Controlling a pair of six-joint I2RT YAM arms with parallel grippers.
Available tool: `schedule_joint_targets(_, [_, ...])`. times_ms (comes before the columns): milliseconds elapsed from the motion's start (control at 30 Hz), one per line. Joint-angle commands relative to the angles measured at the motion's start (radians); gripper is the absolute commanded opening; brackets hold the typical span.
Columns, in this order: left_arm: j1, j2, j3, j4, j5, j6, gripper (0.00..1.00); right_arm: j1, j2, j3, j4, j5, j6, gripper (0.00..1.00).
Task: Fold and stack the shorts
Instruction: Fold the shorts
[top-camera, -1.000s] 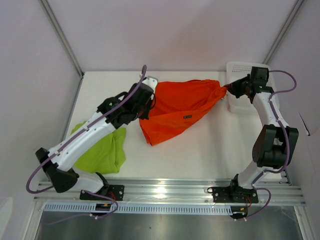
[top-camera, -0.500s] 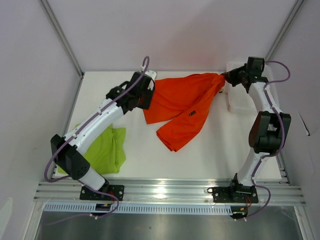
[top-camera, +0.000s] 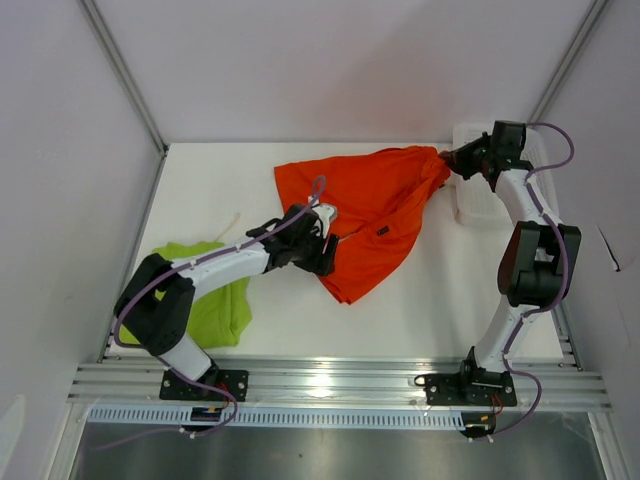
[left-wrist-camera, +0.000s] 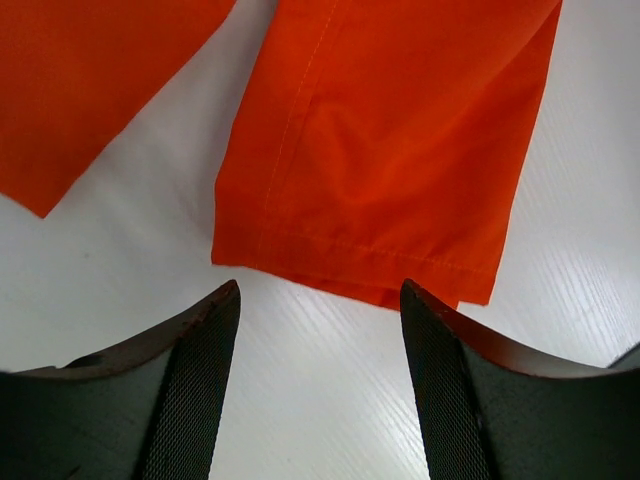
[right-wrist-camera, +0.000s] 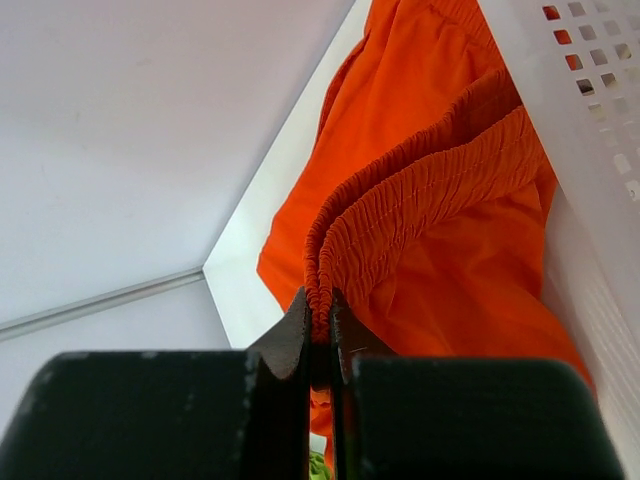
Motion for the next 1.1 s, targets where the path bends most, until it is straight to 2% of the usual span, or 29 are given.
schedule_joint_targets(0, [-0.005, 0.059, 0.044, 0.113, -0.009, -0.004, 0.68, -0.003, -0.01, -0.015, 0.064, -0.04, -0.021, 0.0])
schedule_joint_targets(200, [0.0, 0.13, 0.116, 0.078, -0.063, 0.022, 0.72, -0.003, -0.004, -0.017, 0.081, -0.057, -0.024, 0.0])
schedule_joint_targets(400, [0.034, 0.147, 0.114, 0.089, -0.057, 0.004, 0.73, -0.005, -0.006, -0.017, 0.09, -0.065, -0.028, 0.0])
schedule_joint_targets(733, [0.052, 0.224, 0.131, 0.067, 0.009, 0.001, 0.69, -0.006, 0.008, -0.02, 0.105, -0.083, -0.024, 0.0])
schedule_joint_targets(833, [0.054, 0.244, 0.137, 0.063, 0.025, 0.001, 0.56, -0.008, 0.011, -0.019, 0.105, -0.083, -0.019, 0.0])
schedule_joint_targets(867, [0.054, 0.242, 0.136, 0.066, 0.025, -0.004, 0.47, -0.008, 0.011, -0.019, 0.105, -0.083, -0.021, 0.0])
schedule_joint_targets(933, [0.054, 0.227, 0.127, 0.073, 0.023, -0.005, 0.37, -0.01, 0.01, -0.02, 0.101, -0.08, -0.022, 0.0])
schedule_joint_targets(967, [0.054, 0.222, 0.124, 0.076, 0.018, -0.004, 0.29, -0.011, 0.008, -0.02, 0.101, -0.08, -0.022, 0.0])
schedule_joint_targets(1033, [0.054, 0.213, 0.121, 0.076, 0.02, -0.001, 0.22, -0.013, 0.013, -0.019, 0.101, -0.085, -0.022, 0.0])
schedule_joint_targets(1067, [0.054, 0.21, 0.125, 0.073, 0.023, 0.002, 0.12, -0.013, 0.013, -0.02, 0.099, -0.085, -0.019, 0.0])
